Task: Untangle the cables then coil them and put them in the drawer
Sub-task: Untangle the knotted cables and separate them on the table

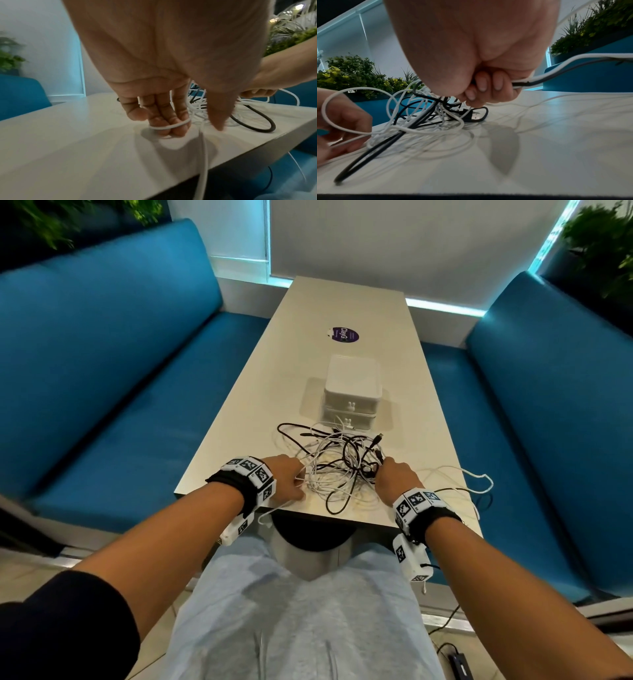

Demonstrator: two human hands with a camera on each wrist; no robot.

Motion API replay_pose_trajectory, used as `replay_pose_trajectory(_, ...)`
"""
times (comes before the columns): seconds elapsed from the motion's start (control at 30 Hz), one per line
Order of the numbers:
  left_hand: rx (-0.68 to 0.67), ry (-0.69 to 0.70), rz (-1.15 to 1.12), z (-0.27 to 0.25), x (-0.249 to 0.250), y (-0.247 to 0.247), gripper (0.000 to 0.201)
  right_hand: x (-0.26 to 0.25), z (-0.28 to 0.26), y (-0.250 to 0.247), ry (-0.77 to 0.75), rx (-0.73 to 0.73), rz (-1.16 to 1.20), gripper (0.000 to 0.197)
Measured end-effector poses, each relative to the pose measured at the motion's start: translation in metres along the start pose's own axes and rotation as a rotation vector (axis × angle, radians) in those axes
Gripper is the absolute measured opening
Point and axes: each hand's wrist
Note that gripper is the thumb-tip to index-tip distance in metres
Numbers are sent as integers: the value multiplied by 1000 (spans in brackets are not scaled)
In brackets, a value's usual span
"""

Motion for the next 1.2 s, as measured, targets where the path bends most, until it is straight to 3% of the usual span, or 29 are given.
replay_pose_trajectory(0.07,-20,-1,-12,1,0,2,34,0,-1,1,-5,-2,-7,27)
replay_pose_trajectory(0.2,-34,34,7,3,5,4,11,-1,-1,2,-15,-4,-42,25)
replay_pose_trajectory(0.33,14,43,0,4,8,-9,17,1,-2,1,-15,-10,-61,25)
replay_pose_trajectory(0.53,368,-8,-333,8,-1,-63,12,3,0,0,-24,-32,-99,27)
replay_pose_trajectory(0.73,629,7,-223,27,-17,-64,26,4,1,-3,-22,-41,-91,26)
replay_pose_trajectory(0.8,698,-56,-55,31,-20,-60,23,8,1,-5,-9,-48,-81,27)
replay_pose_trajectory(0.9,606,-284,144,25,-30,-58,46,6,1,-5,-13,-76,-62,29)
replay_pose_trajectory(0.97,458,-390,56,21,-34,-58,68,4,0,-5,-10,-86,-51,30)
replay_pose_trajectory(1.03,326,-407,-109,20,-36,-56,81,4,0,-5,-14,-78,-50,30)
replay_pose_trajectory(1.13,226,-346,-277,20,-36,-59,79,4,1,-6,-17,-69,-38,28)
replay_pose_trajectory(1.2,270,-363,-283,20,-31,-68,68,3,1,-6,-21,-54,-23,28)
Point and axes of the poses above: each hand's wrist, its own z-axis towards the middle knuckle, its own y-axis out of the palm, x = y × z, and after that the axes turned 2 degrees about -x, right-handed
